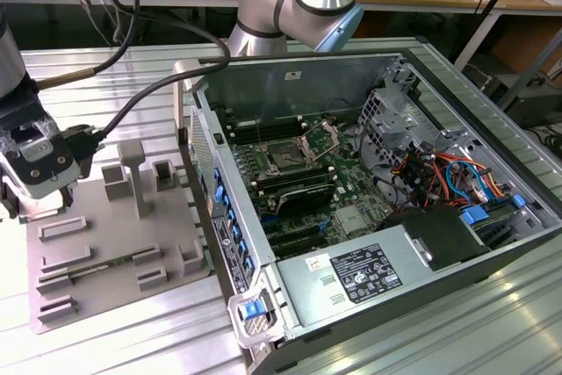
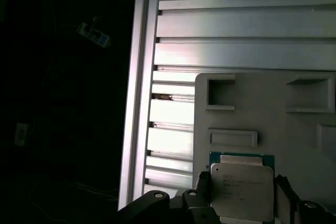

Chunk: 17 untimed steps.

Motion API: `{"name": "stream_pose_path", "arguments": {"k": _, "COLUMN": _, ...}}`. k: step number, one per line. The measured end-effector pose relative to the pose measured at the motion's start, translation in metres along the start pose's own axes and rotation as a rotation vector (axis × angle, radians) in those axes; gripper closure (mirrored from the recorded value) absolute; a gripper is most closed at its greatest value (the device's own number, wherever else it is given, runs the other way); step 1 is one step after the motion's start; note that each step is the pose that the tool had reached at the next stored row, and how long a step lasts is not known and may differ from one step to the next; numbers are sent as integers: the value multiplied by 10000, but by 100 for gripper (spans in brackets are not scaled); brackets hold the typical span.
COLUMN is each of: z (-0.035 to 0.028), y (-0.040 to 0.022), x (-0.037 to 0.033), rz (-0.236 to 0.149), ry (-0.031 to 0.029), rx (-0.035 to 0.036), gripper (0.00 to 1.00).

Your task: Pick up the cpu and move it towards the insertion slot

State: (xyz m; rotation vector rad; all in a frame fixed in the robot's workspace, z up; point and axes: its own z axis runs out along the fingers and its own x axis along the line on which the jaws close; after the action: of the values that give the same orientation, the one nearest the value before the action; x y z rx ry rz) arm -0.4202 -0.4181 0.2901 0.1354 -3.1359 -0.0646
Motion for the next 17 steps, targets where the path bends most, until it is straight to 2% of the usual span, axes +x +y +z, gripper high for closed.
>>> {"name": "stream_pose_path", "arguments": {"k": 17, "z": -68, "y": 3, "x": 0, "rz": 0, "ry": -1, "rx": 0, "gripper": 45}}
